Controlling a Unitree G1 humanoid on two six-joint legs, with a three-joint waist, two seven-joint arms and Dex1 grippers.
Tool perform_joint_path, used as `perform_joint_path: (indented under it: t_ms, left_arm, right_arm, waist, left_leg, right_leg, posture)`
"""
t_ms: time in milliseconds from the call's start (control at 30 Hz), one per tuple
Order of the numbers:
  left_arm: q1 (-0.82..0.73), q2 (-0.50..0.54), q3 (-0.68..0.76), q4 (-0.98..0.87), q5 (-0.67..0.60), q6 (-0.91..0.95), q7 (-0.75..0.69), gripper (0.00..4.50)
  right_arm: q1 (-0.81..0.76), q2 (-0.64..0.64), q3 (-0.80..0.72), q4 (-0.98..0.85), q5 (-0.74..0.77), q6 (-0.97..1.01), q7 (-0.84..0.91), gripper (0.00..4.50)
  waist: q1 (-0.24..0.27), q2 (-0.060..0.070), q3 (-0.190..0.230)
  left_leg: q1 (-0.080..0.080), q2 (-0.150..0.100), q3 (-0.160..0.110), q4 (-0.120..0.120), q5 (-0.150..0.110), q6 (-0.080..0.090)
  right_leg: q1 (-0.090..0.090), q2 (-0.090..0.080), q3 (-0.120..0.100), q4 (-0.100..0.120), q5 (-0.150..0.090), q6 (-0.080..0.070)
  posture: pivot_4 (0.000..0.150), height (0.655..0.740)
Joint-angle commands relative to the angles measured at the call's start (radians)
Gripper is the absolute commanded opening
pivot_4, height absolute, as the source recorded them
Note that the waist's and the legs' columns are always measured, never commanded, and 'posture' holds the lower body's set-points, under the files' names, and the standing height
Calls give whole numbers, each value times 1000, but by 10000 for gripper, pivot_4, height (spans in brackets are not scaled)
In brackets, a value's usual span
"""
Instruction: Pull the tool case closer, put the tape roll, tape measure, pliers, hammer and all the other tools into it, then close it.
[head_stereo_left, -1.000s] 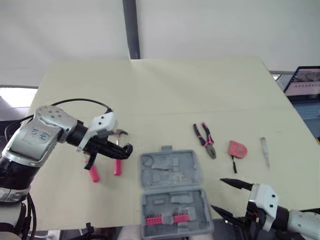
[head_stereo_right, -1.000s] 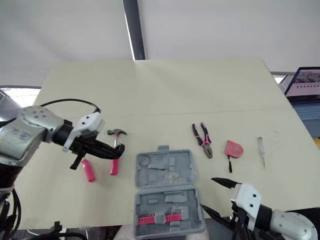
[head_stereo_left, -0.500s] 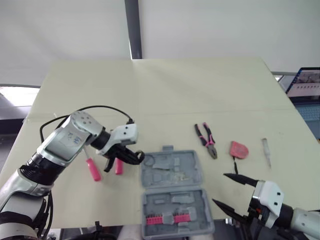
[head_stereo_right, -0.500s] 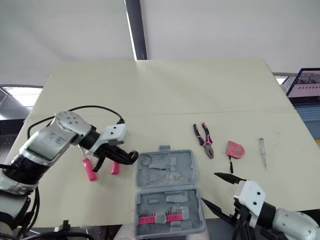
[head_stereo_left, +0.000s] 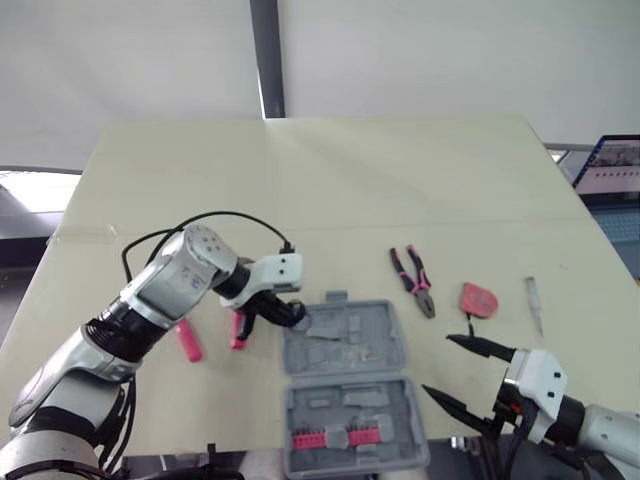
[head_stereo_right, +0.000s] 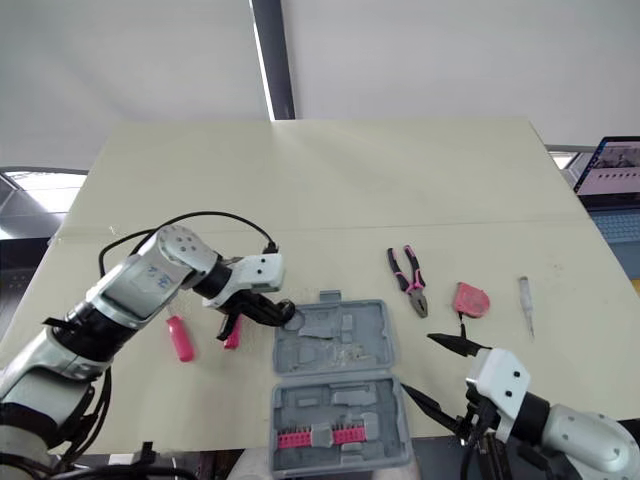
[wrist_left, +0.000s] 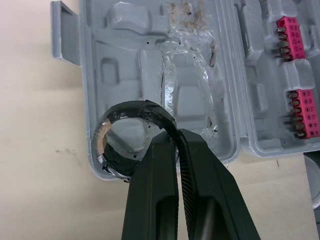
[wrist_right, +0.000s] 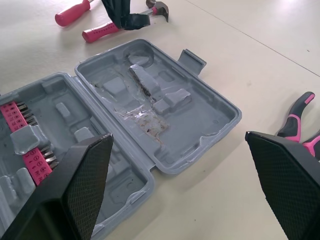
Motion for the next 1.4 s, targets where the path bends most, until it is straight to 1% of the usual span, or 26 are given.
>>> perform_joint_path:
  t_ms: [33, 167, 600, 1400]
  left_arm:
    - [-20, -5, -2, 7, 18, -3, -3, 269]
    - [-18, -6, -14, 20, 32, -8, -7, 269]
    - [-28, -61, -37, 122, 85, -87, -5, 269]
    - [-8, -85, -58, 152, 138, -123, -27, 269]
  right_arm:
    - [3, 2, -9, -38, 22, 0, -9, 45000]
    - [10, 6, -6, -49, 21, 5, -15, 45000]
    - [40, 22, 3, -72, -2, 2, -48, 45000]
    - [47, 22, -5, -78, -10, 12, -71, 45000]
  waist:
    - [0, 0, 0]
    - [1, 0, 0]
    - [1, 0, 0]
    - [1, 0, 0]
  left_leg:
    - [0, 0, 0, 0, 0, 0]
    - [0, 0, 0, 0, 0, 0]
    - [0, 0, 0, 0, 0, 0]
    - [0, 0, 0, 1, 0, 0]
  right_leg:
    - [0, 0, 0, 0, 0, 0]
    - [0, 0, 0, 0, 0, 0]
    - [0, 0, 0, 0, 0, 0]
    - [0, 0, 0, 0, 0, 0]
  posture:
    - [1500, 7360]
    - [1500, 7360]
    - [1500, 7360]
    - [1500, 7360]
